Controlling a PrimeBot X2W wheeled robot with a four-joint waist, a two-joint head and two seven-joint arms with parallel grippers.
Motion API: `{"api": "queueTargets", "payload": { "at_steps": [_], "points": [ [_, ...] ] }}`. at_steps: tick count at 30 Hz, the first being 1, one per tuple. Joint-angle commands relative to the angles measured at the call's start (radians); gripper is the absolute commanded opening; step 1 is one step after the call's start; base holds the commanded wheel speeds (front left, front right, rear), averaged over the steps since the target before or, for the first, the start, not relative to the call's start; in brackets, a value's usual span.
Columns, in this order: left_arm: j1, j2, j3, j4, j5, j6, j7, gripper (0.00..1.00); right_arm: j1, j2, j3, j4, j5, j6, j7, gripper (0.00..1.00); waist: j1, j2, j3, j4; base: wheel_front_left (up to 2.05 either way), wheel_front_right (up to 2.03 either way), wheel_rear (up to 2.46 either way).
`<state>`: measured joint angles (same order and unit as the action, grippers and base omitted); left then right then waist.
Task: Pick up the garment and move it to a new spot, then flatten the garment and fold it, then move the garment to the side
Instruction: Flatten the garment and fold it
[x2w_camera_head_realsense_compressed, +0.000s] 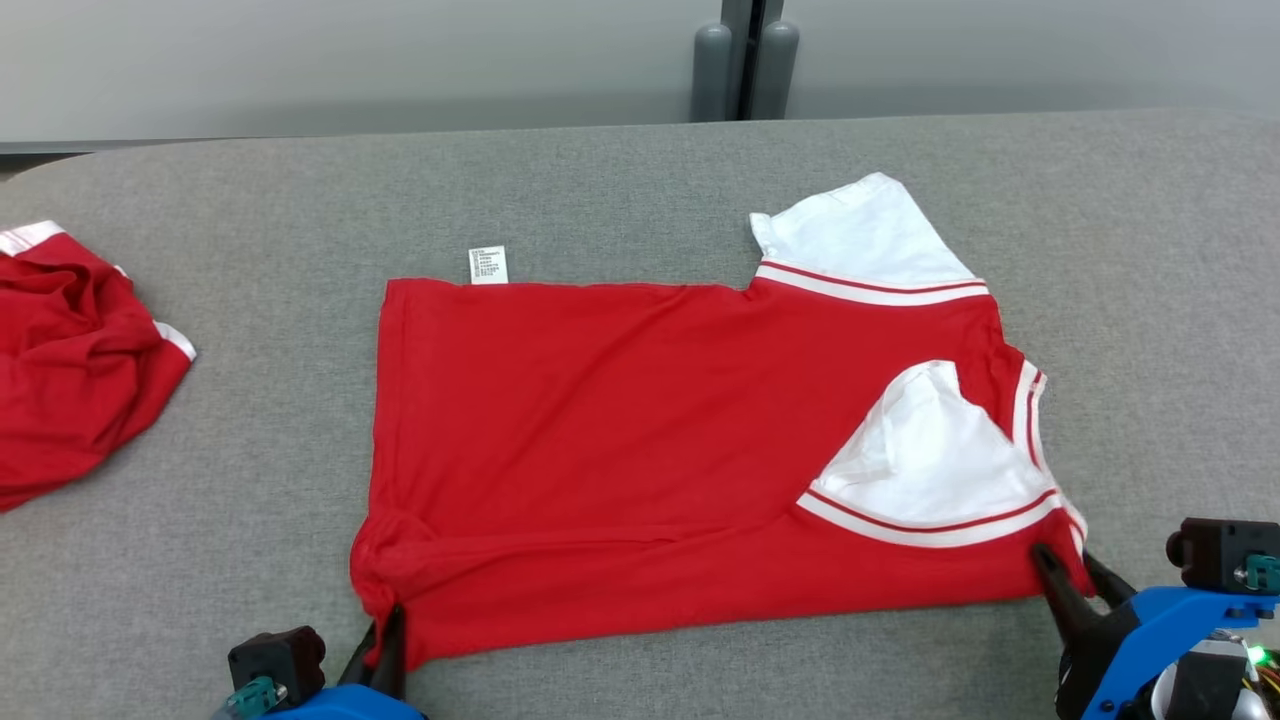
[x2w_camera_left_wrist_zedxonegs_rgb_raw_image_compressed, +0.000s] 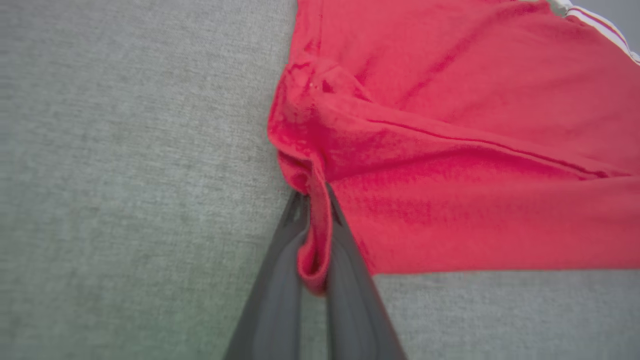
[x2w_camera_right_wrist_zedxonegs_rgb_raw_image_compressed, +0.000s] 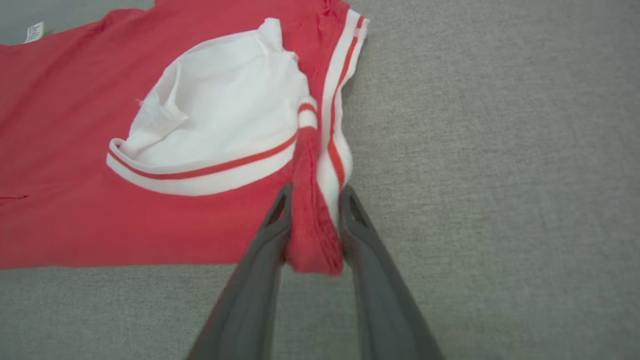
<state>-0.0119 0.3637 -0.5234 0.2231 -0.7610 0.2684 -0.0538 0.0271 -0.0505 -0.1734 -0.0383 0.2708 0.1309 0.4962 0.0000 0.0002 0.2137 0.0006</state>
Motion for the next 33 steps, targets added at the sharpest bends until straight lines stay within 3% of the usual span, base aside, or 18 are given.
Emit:
{"api": "queueTargets", "payload": {
  "at_steps": [1,8,12,19,24,29,33],
  "points": [
    [0.020,0.010,0.004,-0.007,-0.007,0.009,0.010,1.00,0.011,0.000,-0.010,0.005,0.003,0.000,0.002,1.00,0.0000,-0.0002,-0.001,0.006,0.00,0.00,0.00],
    [0.014,0.037,-0.002,-0.098,-0.002,0.038,0.063,1.00,-0.008,0.000,-0.022,-0.052,-0.034,0.000,0.029,1.00,0.0000,-0.0002,-0.020,0.018,0.00,0.00,0.00],
    [-0.021,0.101,0.019,-0.189,-0.011,0.056,0.141,1.00,-0.058,-0.018,-0.002,-0.128,-0.062,0.000,0.102,1.00,0.0000,-0.0002,-0.020,0.008,0.00,0.00,0.00],
    [-0.217,0.238,0.059,-0.223,-0.091,-0.021,0.402,1.00,-0.289,-0.133,0.079,-0.146,-0.031,0.000,0.231,1.00,0.0000,-0.0002,0.019,-0.014,0.00,0.00,0.00],
    [-0.414,0.306,0.110,-0.167,-0.159,-0.122,0.521,1.00,-0.512,-0.135,0.161,-0.049,0.008,0.000,0.270,1.00,0.0000,-0.0002,0.102,-0.053,0.00,0.00,0.00],
    [-0.579,0.334,0.126,-0.111,-0.164,-0.122,0.617,1.00,-0.703,-0.125,0.252,0.088,0.027,0.000,0.244,1.00,0.0000,-0.0002,0.194,-0.082,0.00,0.00,0.00],
    [-0.657,0.355,0.100,-0.082,-0.138,-0.150,0.663,1.00,-0.812,-0.126,0.309,0.181,0.045,0.000,0.204,1.00,0.0000,-0.0002,0.259,-0.100,0.00,0.00,0.00]
  ]
}}
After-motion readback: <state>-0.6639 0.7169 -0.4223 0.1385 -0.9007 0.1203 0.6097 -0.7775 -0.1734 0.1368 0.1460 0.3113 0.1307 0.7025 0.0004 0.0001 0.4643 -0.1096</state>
